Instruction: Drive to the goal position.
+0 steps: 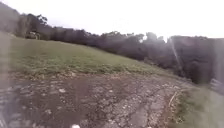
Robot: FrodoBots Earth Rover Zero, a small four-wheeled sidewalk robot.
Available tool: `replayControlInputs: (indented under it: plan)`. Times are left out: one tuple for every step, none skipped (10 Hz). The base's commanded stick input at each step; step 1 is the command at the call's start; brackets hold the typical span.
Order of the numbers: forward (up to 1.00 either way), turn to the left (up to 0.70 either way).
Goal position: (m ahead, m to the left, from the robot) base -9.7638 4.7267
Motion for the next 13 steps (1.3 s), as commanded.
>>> replayControlInputs:
  plan:
    - [-0.7, 0.0]
    - [-0.7, 0.0]
    - [-0.51, 0.0]
    - [-0.04, 0.0]
    - [0.0, 0.0]
    - [0.01, 0.0]
    - [0.04, 0.0]
    - [0.17, 0.0]
    - [0.7, 0.0]
    - [0.7, 0.0]
    - [0.7, 0.0]
    - [0.7, 0.0]
    - [0.7, 0.0]
